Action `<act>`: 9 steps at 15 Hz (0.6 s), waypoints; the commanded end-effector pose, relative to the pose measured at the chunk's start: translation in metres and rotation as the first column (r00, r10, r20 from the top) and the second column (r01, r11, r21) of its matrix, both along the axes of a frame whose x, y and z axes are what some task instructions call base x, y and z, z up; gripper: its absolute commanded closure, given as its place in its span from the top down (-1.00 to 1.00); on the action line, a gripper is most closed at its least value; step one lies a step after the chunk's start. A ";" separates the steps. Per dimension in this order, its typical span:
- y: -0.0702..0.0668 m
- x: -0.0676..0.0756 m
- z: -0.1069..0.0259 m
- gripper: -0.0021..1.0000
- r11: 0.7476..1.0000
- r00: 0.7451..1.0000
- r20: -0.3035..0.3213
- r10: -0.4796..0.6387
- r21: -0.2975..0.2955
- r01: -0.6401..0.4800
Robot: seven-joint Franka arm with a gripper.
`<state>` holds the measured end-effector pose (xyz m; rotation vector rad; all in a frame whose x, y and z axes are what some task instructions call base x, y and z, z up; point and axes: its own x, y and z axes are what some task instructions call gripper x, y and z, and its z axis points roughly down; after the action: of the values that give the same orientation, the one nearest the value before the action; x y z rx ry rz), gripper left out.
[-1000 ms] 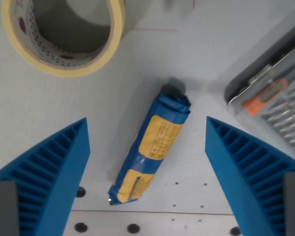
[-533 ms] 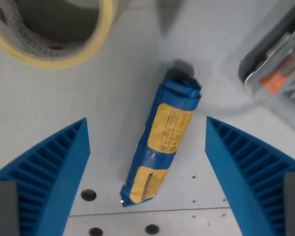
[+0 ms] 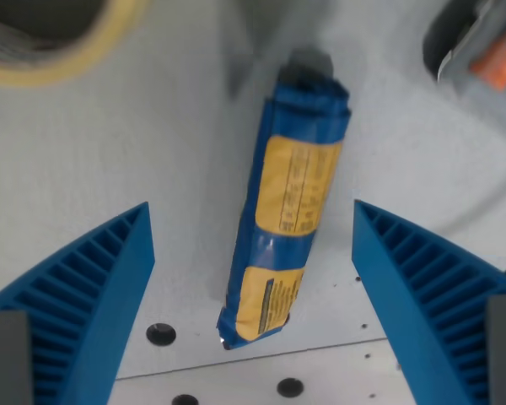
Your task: Move above the blue bag
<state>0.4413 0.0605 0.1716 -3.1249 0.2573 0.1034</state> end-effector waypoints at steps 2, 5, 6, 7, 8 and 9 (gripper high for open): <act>0.001 -0.024 -0.003 1.00 0.980 0.968 0.149 -0.200 0.040 0.196; 0.000 -0.031 -0.010 1.00 0.977 0.966 0.144 -0.213 0.045 0.209; -0.001 -0.033 -0.012 1.00 0.977 0.966 0.143 -0.215 0.046 0.211; -0.001 -0.035 -0.014 1.00 0.976 0.966 0.140 -0.220 0.044 0.215; -0.002 -0.037 -0.016 1.00 0.976 0.966 0.139 -0.219 0.044 0.215; -0.002 -0.039 -0.017 1.00 0.976 0.966 0.138 -0.219 0.045 0.215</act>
<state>0.4158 0.0570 0.1479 -3.1047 0.4297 0.0982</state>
